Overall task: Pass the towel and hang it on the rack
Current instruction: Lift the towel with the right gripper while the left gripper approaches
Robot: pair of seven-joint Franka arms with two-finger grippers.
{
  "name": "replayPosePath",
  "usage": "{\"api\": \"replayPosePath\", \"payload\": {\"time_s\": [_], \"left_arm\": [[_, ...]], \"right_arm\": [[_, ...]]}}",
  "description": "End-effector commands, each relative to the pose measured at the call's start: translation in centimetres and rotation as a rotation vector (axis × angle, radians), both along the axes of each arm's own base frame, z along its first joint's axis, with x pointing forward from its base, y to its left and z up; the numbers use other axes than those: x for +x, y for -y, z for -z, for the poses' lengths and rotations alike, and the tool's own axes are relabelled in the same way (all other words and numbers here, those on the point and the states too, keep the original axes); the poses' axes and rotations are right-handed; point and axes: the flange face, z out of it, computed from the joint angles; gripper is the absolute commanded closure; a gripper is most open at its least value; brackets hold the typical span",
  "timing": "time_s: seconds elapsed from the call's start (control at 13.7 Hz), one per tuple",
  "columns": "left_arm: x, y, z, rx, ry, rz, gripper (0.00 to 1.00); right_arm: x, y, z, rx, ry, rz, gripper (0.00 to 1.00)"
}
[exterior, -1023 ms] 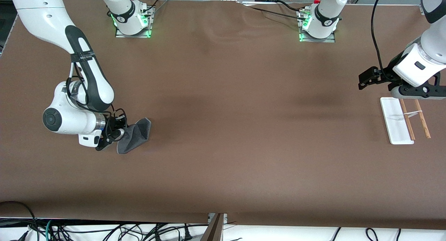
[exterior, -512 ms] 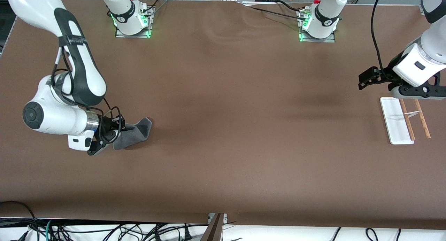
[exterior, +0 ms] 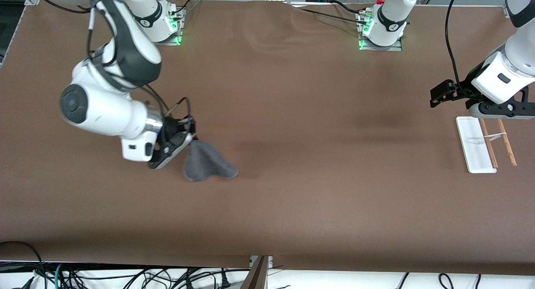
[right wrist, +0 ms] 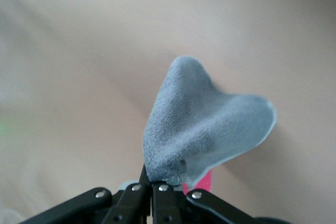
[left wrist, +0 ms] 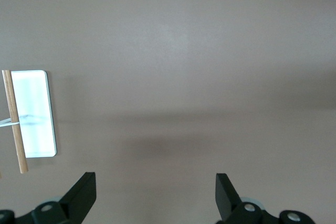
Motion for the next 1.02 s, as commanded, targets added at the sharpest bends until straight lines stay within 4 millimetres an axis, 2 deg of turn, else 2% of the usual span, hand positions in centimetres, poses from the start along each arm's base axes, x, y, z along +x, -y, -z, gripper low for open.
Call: {"api": "replayPosePath", "payload": {"time_s": [0.0, 0.22, 0.44, 0.51, 0.58, 0.73, 0.8, 0.95], "left_arm": [[0.7, 0.3, -0.5, 0.012, -0.002, 0.005, 0.00], [0.7, 0.5, 0.2, 0.011, -0.032, 0.050, 0.00], [1.2, 0.9, 2.9, -0.047, -0.095, 0.200, 0.00], [1.0, 1.3, 4.2, -0.065, -0.140, 0.248, 0.00], [1.5, 2.2, 6.7, -0.076, -0.188, 0.295, 0.00], [2.2, 3.3, 9.6, -0.192, -0.218, 0.371, 0.00], [2.1, 3.8, 10.6, -0.250, -0.218, 0.393, 0.00], [2.3, 5.6, 11.7, -0.307, -0.157, 0.567, 0.00]], "right_arm": [[-2.2, -6.4, -1.4, 0.021, 0.023, 0.070, 1.00], [-5.1, -12.8, -3.0, 0.042, 0.057, 0.162, 1.00], [-7.4, -17.5, -3.6, 0.064, 0.107, 0.208, 1.00], [-7.4, -18.0, -3.8, 0.083, 0.104, 0.259, 1.00], [-7.2, -18.2, -4.2, 0.100, 0.100, 0.297, 1.00], [-7.5, -18.8, -5.0, 0.116, 0.098, 0.312, 1.00], [-7.7, -19.2, -5.8, 0.130, 0.091, 0.336, 1.00], [-8.6, -20.7, -7.3, 0.157, 0.077, 0.380, 1.00]]}}
